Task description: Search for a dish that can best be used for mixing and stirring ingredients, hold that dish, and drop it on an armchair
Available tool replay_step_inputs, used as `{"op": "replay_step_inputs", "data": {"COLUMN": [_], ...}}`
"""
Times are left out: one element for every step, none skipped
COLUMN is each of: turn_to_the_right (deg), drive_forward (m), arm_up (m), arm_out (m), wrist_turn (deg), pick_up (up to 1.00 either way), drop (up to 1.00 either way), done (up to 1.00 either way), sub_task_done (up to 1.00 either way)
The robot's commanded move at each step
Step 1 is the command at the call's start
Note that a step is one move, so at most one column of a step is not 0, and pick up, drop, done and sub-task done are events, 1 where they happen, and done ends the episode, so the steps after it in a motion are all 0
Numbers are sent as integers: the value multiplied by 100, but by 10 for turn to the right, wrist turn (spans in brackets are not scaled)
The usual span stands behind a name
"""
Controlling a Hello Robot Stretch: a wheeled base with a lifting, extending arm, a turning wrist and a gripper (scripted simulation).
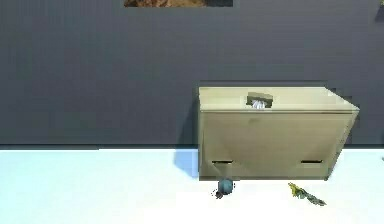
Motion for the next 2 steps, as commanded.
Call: {"op": "replay_step_inputs", "data": {"turn_to_the_right": [420, 0], "drive_forward": [0, 40], "arm_up": [0, 0], "arm_out": [0, 0], "wrist_turn": [0, 0], "pick_up": [0, 0], "drop": [0, 0], "done": [0, 0], "sub_task_done": [0, 0]}}
